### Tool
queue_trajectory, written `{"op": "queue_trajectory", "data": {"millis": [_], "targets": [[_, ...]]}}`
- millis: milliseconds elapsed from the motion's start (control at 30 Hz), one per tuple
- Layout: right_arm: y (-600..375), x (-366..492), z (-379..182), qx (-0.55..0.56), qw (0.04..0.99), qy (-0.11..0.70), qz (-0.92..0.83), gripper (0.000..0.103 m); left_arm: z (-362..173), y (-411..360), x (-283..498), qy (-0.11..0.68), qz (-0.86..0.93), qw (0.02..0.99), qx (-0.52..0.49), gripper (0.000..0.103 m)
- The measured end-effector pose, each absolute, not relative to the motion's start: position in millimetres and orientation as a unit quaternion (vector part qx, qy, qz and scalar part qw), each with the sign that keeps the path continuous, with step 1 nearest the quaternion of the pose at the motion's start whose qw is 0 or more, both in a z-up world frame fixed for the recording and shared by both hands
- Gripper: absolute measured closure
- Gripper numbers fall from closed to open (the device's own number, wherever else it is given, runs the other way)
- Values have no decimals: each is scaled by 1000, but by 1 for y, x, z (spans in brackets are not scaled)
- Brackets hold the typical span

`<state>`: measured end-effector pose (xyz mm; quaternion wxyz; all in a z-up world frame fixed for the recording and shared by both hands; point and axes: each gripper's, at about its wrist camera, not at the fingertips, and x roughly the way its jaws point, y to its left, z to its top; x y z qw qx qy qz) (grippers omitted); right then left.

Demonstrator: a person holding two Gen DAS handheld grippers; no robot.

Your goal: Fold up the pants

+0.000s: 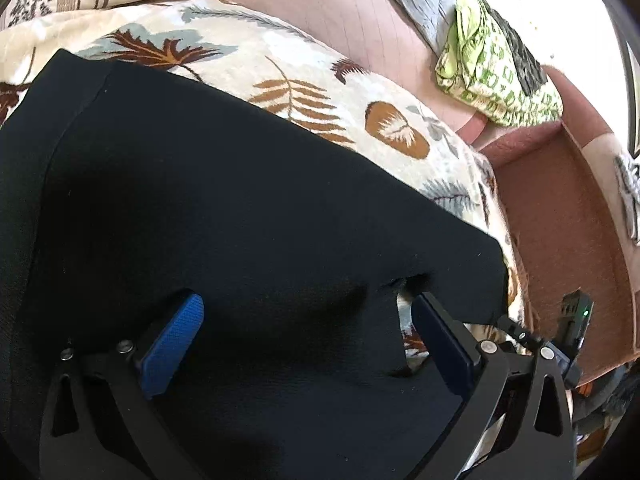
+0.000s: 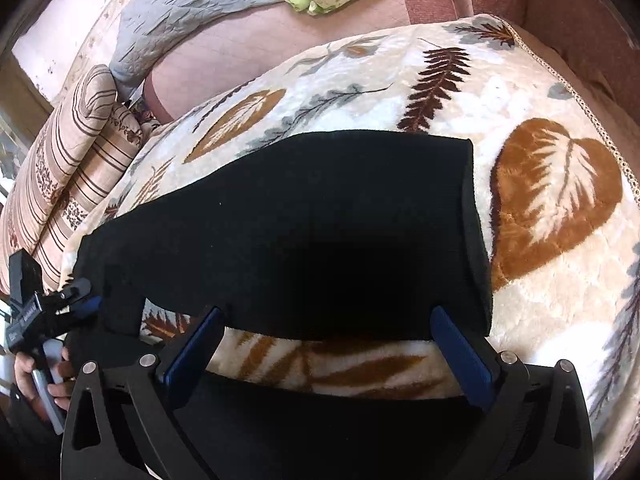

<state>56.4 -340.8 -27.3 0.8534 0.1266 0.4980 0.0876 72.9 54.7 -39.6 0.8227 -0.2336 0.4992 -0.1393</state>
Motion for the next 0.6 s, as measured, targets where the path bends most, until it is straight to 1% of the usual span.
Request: {"op": "queue_trajectory", "data": {"millis": [133,367,600], "targets": [[-332,56,-29,95,855,505,79,0,-41,60,72,491,-142,822,-252,0],[-313,53,-35,18,854,515,64,0,-41,57,71,489,-146,827,-235,0],[-304,51,-38,-21,858,510,53,0,-41,60,70,485,-151,825,-249,0]]}}
